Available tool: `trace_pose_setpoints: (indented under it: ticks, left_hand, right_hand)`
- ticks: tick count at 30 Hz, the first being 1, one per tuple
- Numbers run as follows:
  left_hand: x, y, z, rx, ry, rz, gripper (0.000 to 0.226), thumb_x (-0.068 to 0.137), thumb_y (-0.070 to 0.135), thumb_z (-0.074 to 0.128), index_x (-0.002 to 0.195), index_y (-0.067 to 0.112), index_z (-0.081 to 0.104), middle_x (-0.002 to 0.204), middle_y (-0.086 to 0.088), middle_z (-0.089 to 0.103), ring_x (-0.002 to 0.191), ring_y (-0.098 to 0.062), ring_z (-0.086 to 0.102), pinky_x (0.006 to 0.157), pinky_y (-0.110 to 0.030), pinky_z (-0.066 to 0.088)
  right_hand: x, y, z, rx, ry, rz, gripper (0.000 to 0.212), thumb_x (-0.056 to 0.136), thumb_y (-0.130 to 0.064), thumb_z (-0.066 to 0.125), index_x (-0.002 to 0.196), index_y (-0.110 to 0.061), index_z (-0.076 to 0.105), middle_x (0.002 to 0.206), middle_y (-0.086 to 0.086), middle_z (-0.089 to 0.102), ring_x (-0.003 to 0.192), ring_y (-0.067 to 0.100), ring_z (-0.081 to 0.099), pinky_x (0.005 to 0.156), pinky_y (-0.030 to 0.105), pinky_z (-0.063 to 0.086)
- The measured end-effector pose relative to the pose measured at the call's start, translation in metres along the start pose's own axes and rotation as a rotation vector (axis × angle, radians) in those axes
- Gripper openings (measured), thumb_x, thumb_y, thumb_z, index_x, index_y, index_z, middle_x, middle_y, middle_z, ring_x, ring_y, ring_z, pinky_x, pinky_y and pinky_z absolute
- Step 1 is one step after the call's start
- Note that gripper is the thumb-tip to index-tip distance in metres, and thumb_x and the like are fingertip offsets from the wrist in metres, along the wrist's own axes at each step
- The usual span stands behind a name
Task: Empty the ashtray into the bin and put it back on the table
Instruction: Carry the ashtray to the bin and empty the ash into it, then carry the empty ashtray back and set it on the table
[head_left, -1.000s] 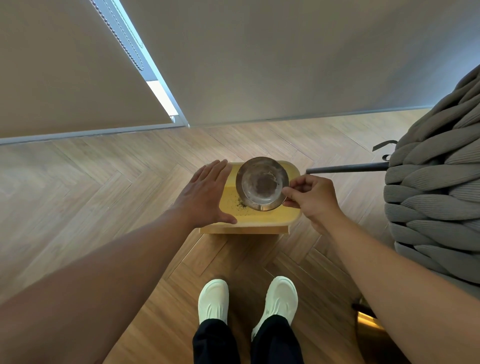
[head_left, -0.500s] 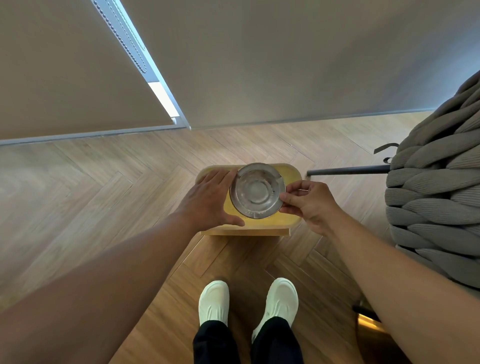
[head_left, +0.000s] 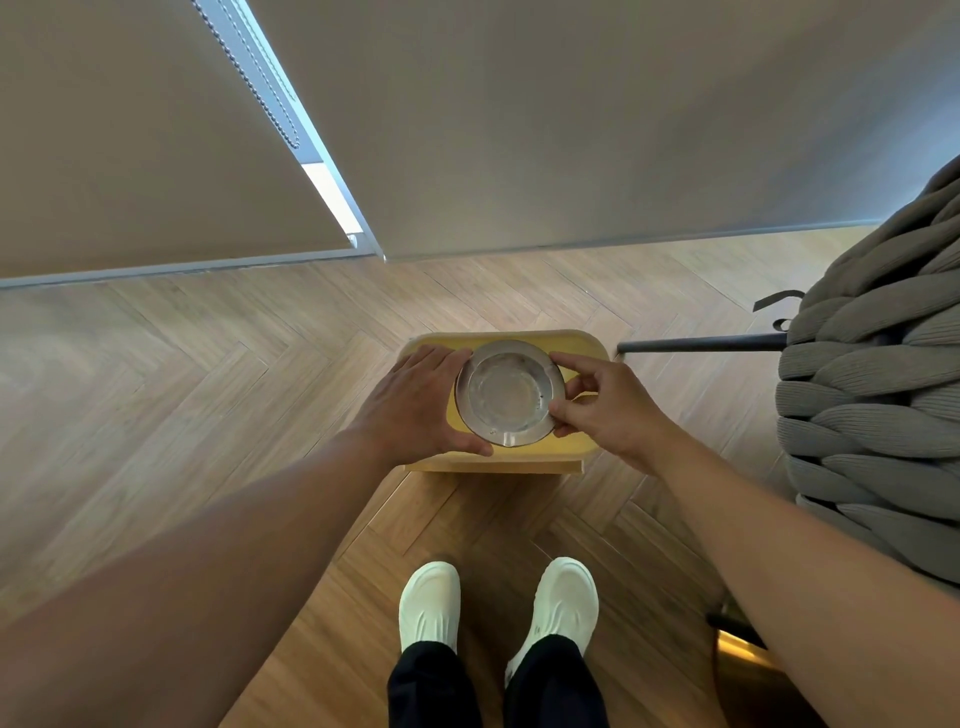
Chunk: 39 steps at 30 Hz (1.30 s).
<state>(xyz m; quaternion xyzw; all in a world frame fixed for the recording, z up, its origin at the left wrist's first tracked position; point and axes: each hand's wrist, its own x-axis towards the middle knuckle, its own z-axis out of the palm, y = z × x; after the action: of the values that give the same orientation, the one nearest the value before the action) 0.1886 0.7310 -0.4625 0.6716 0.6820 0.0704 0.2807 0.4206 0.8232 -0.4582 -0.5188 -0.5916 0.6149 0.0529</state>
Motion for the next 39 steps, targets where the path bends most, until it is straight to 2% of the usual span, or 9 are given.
trace_pose_setpoints:
  ticks: [4, 8, 12, 18, 23, 31, 36, 39]
  left_hand:
    - [0.0, -0.002, -0.001, 0.0, -0.004, -0.019, 0.111, 0.05, 0.073, 0.077, 0.138, 0.019, 0.037, 0.136, 0.001, 0.049, 0.127, -0.018, 0.039, 0.106, -0.038, 0.036]
    - [-0.002, -0.001, -0.002, -0.008, 0.022, -0.013, 0.107, 0.05, 0.071, 0.078, 0.136, 0.021, 0.039, 0.134, 0.002, 0.05, 0.126, -0.018, 0.041, 0.105, -0.038, 0.036]
    - [-0.003, 0.0, -0.003, 0.0, 0.034, -0.015, 0.108, 0.05, 0.07, 0.079, 0.136, 0.021, 0.039, 0.135, 0.001, 0.05, 0.127, -0.019, 0.04, 0.106, -0.038, 0.035]
    - [-0.003, 0.002, -0.005, 0.008, 0.052, -0.008, 0.107, 0.05, 0.068, 0.081, 0.137, 0.021, 0.039, 0.138, 0.0, 0.049, 0.129, -0.02, 0.04, 0.108, -0.038, 0.032]
    - [-0.008, 0.007, -0.014, 0.015, 0.051, -0.001, 0.107, 0.051, 0.068, 0.081, 0.137, 0.021, 0.038, 0.138, 0.001, 0.048, 0.13, -0.019, 0.039, 0.109, -0.038, 0.031]
    - [-0.033, 0.03, -0.047, 0.023, 0.094, -0.011, 0.106, 0.049, 0.071, 0.079, 0.135, 0.024, 0.039, 0.136, 0.003, 0.051, 0.126, -0.017, 0.043, 0.104, -0.031, 0.031]
    - [-0.062, 0.057, -0.085, 0.013, 0.071, -0.041, 0.106, 0.051, 0.08, 0.069, 0.136, 0.025, 0.039, 0.136, 0.002, 0.052, 0.123, -0.019, 0.048, 0.105, -0.037, 0.036]
    - [-0.082, 0.079, -0.115, 0.024, 0.073, -0.018, 0.106, 0.051, 0.082, 0.067, 0.134, 0.024, 0.04, 0.133, 0.001, 0.055, 0.12, -0.02, 0.05, 0.103, -0.037, 0.04]
  right_hand:
    - [-0.002, -0.002, 0.001, -0.356, -0.065, -0.125, 0.097, 0.065, -0.034, 0.091, 0.147, -0.028, 0.039, 0.104, -0.013, 0.058, 0.094, 0.013, 0.066, 0.078, 0.023, 0.057]
    - [-0.002, -0.002, 0.007, -0.512, -0.039, -0.173, 0.108, 0.057, -0.037, 0.094, 0.146, -0.029, 0.033, 0.114, -0.015, 0.052, 0.1, 0.011, 0.057, 0.078, 0.018, 0.048]
    - [-0.001, 0.0, 0.01, -0.524, -0.023, -0.207, 0.108, 0.057, -0.031, 0.095, 0.146, -0.026, 0.034, 0.129, -0.006, 0.057, 0.105, 0.01, 0.056, 0.086, 0.023, 0.05]
    - [-0.002, 0.0, 0.012, -0.564, 0.022, -0.218, 0.106, 0.061, -0.031, 0.094, 0.147, -0.026, 0.032, 0.133, -0.004, 0.058, 0.111, 0.018, 0.061, 0.091, 0.035, 0.055]
    - [-0.008, -0.006, 0.012, -0.578, 0.032, -0.21, 0.107, 0.061, -0.032, 0.094, 0.148, -0.026, 0.031, 0.134, -0.003, 0.058, 0.111, 0.019, 0.061, 0.091, 0.036, 0.056]
    - [-0.038, -0.038, 0.009, -0.597, 0.036, -0.21, 0.107, 0.06, -0.035, 0.093, 0.146, -0.03, 0.03, 0.135, -0.005, 0.057, 0.114, 0.019, 0.061, 0.091, 0.034, 0.053]
    - [-0.082, -0.075, 0.003, -0.596, -0.002, -0.198, 0.104, 0.063, -0.039, 0.091, 0.147, -0.028, 0.029, 0.139, -0.005, 0.054, 0.119, 0.02, 0.059, 0.099, 0.037, 0.052]
    - [-0.115, -0.103, -0.001, -0.574, -0.007, -0.203, 0.101, 0.064, -0.038, 0.091, 0.145, -0.027, 0.032, 0.137, -0.005, 0.055, 0.118, 0.018, 0.058, 0.099, 0.037, 0.053]
